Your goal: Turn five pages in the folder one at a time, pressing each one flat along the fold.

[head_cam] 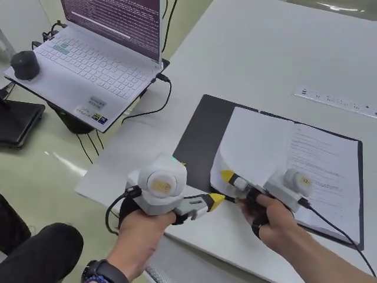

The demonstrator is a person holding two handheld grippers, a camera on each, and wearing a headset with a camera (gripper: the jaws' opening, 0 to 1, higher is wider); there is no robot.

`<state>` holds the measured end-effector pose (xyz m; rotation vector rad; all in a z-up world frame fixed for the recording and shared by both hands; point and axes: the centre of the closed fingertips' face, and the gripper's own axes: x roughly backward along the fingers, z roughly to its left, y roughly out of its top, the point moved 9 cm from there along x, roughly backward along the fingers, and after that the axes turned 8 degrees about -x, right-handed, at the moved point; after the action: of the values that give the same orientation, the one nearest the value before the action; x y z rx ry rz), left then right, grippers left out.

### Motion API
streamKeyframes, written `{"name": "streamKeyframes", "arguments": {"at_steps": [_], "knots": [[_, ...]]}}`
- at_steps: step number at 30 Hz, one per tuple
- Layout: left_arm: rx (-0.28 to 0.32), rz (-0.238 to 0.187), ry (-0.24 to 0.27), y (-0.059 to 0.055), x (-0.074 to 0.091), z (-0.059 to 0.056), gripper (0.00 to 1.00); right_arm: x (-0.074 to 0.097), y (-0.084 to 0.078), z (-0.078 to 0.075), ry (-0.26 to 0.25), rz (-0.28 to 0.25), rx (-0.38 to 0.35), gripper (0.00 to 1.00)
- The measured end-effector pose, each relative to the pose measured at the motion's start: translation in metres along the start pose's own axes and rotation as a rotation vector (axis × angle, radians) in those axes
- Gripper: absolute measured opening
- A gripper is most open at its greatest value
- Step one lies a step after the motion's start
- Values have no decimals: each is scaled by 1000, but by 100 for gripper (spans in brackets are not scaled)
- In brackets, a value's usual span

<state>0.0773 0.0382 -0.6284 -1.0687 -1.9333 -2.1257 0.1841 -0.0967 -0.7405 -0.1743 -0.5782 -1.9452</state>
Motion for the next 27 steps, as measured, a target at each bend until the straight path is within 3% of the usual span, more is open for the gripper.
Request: {"name": "streamKeyframes", "arguments": {"at_steps": [8,16,21,27], "knots": [[13,-2,15,1,1,3,65,-5,-4,-11,-32,1,-37,0],[5,2,4,1,-1,-2,65,-6,-4,-10,-17,-5,-36,1],[2,-2,0,3,-4,-3,64,-5,-6,-2,15,9,21,11],[-10,-1,-6,3,-7,-6,64,-5,-8,2,68,40,-21,22]]}}
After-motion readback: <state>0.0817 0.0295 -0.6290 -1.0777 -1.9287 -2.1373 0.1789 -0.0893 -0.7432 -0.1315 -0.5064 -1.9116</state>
